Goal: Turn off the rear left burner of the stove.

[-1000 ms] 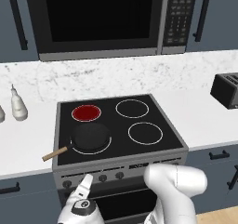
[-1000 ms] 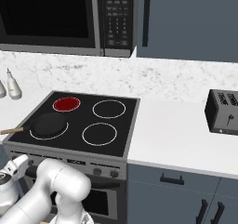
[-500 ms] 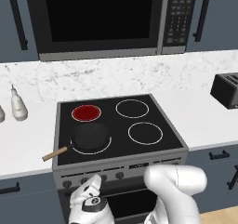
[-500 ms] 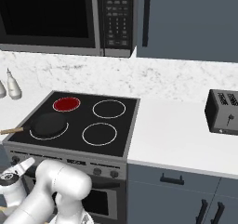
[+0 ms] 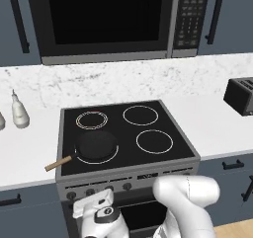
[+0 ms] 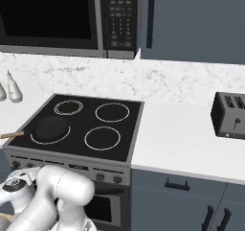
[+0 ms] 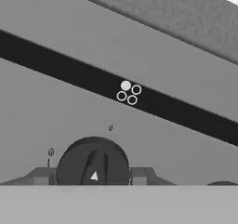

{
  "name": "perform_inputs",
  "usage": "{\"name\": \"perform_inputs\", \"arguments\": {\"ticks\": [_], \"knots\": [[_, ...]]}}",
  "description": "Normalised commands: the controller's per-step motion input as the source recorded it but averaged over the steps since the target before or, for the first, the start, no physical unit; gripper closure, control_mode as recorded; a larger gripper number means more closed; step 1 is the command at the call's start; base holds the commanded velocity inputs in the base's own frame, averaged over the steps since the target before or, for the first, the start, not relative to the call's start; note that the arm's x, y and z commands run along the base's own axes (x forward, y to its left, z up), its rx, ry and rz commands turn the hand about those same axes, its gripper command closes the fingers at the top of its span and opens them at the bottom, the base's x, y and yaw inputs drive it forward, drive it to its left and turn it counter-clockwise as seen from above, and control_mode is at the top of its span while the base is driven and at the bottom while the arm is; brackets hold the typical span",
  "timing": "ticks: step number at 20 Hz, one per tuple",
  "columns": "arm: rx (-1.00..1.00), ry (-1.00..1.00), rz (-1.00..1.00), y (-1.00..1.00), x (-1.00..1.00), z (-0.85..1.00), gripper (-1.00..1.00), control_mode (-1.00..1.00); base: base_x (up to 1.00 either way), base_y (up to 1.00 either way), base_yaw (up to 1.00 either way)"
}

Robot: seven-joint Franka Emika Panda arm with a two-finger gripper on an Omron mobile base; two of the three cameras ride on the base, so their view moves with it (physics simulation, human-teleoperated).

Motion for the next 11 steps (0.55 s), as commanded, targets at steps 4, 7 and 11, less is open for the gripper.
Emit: {"name": "perform_inputs", "arguments": {"ticks": [4, 7, 11], "knots": [[0.42, -0.01, 0.01, 0.0, -0.03, -0.08, 1.0, -1.0, 0.0, 0.0, 0.0], [0.38, 0.0, 0.0, 0.0, 0.0, 0.0, 1.0, -1.0, 0.0, 0.0, 0.0], [0.31, 0.0, 0.0, 0.0, 0.0, 0.0, 1.0, -1.0, 0.0, 0.0, 0.0]]}}
